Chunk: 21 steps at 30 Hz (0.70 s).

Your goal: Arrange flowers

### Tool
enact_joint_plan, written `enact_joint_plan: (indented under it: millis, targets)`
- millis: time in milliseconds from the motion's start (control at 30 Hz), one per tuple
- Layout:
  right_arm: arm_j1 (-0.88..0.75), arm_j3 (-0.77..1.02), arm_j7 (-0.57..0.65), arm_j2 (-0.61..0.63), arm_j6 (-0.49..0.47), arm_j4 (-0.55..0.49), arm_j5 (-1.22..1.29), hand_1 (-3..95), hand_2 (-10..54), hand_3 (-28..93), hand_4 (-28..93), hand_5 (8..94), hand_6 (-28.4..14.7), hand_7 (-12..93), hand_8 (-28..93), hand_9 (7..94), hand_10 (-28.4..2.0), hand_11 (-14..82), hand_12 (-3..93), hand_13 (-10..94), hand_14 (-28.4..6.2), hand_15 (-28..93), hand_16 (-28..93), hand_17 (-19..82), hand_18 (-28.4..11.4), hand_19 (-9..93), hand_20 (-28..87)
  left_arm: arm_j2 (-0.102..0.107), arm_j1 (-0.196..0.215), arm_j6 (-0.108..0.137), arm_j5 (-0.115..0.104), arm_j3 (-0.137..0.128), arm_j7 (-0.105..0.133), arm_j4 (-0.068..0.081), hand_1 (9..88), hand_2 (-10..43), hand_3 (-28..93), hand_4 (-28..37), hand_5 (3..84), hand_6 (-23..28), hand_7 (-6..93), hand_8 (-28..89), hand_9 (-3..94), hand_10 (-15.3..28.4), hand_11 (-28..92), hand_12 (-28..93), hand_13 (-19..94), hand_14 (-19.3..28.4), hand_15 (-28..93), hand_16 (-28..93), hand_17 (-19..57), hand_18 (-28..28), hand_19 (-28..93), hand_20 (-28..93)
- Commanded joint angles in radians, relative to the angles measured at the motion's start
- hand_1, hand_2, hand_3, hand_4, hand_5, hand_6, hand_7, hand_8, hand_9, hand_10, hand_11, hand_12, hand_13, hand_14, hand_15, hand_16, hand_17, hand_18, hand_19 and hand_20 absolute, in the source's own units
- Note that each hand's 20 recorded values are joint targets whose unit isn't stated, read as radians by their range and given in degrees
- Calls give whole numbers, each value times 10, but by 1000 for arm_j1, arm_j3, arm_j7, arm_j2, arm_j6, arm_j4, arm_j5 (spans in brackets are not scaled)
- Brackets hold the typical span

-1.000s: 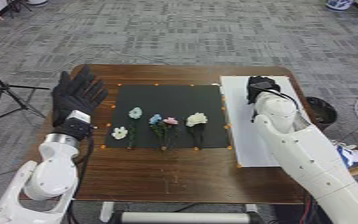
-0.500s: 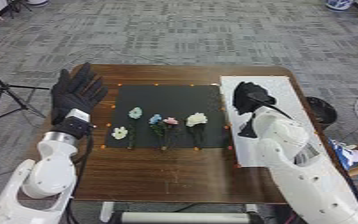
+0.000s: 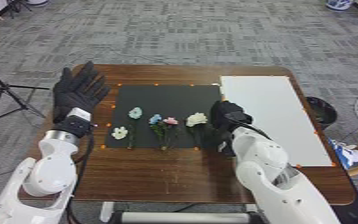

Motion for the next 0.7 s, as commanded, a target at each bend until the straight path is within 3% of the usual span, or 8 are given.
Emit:
enact_joint_plan:
  millis: [33,167,333,500,700]
  targets:
    - [6,-1,6,-19,-4,-2,-12,608,-95,713,-278,609,-17,378,-7,692,-89,267,499,623,-52,534,471,326,-206,772,384,-6,16,-2,5,-11,-8,-3,251,169,632,-283,345,88,89,-82,219,137,128,64,157,148,125,-16,-101,133,326,53]
    - [8,4,25,-9,-23,-15,-3,596,-95,711,-280,609,-21,305,-40,688,-91,262,490,614,-56,540,461,321,-208,772,380,-5,25,11,2,-20,2,-10,249,169,635,-283,331,82,86,-82,220,136,127,64,159,148,127,-18,-101,133,328,53]
    - [6,10,39,-4,-56,-39,4,582,-95,714,-282,600,-25,265,-131,682,-95,263,485,604,-59,544,457,316,-211,774,375,-5,27,6,4,-24,2,-10,250,167,636,-283,312,74,86,-85,217,131,124,64,161,149,128,-19,-102,135,329,52]
    - [1,20,35,-2,-77,-66,4,575,-95,706,-282,586,-33,215,-134,680,-98,262,480,600,-68,555,448,312,-214,775,373,-5,31,7,5,-25,2,-13,246,166,641,-283,308,73,86,-85,214,130,123,65,161,149,127,-19,-101,135,328,50]
    - [2,24,34,1,-114,-80,17,569,-95,703,-282,573,-40,179,-125,681,-98,263,478,601,-75,563,444,309,-218,778,373,-4,23,2,4,-25,-4,-6,246,165,645,-283,309,73,87,-85,214,130,124,67,161,149,126,-18,-102,135,327,51]
